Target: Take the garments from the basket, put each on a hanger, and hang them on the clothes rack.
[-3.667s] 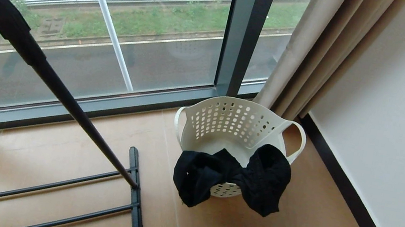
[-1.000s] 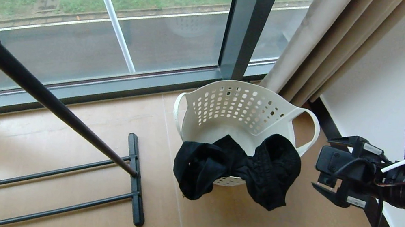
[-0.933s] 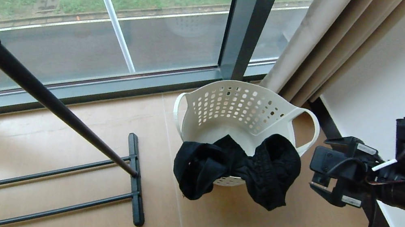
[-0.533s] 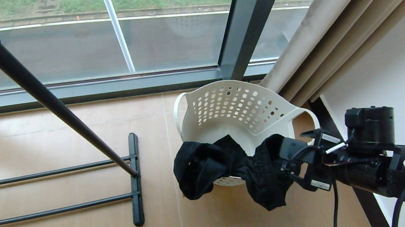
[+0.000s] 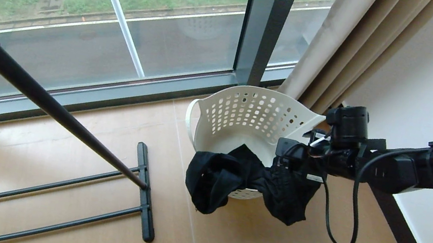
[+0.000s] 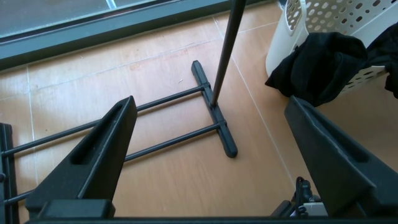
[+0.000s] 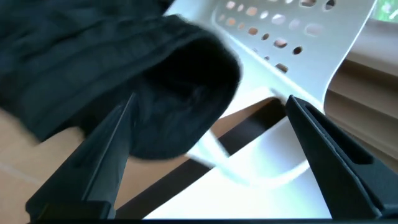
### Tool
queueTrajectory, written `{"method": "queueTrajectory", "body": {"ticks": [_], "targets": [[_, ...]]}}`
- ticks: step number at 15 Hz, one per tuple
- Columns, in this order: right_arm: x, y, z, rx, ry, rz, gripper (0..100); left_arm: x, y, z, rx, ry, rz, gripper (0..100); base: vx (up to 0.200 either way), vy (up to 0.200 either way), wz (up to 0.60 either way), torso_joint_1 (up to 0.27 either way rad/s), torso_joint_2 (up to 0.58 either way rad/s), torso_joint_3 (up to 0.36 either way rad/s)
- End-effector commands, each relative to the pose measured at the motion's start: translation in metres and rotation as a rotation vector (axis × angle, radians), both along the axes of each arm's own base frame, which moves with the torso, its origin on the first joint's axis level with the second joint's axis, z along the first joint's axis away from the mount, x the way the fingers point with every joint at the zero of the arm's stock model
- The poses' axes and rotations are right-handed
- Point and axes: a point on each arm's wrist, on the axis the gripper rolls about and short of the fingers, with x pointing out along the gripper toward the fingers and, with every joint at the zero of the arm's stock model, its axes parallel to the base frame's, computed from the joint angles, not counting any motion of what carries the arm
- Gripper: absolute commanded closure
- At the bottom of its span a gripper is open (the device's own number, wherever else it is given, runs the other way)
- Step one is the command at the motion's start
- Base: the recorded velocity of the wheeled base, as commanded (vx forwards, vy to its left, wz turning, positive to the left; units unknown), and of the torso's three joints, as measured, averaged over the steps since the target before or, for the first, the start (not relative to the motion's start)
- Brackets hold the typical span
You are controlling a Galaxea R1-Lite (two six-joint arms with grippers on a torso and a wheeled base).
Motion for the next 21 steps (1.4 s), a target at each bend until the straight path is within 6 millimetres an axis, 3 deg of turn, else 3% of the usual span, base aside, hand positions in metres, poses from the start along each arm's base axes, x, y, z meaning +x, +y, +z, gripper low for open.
{"method": "queueTrajectory", "body": {"ticks": [1, 12, 21], "targets": [[0.017, 0.003, -0.012, -0.009, 0.005, -0.012, 0, 0.000, 0.000, 0.000, 0.000, 0.000, 0.001, 0, 0.000, 0.000, 0.00, 0.000, 0.00, 0.000], [0.040, -0.003, -0.015, -0.028, -0.027, -0.047, 0, 0.000, 0.000, 0.000, 0.000, 0.000, 0.001, 0, 0.000, 0.000, 0.00, 0.000, 0.00, 0.000], [0.066, 0.005, -0.027, -0.020, -0.050, -0.046, 0, 0.000, 0.000, 0.000, 0.000, 0.000, 0.001, 0, 0.000, 0.000, 0.00, 0.000, 0.00, 0.000]]}}
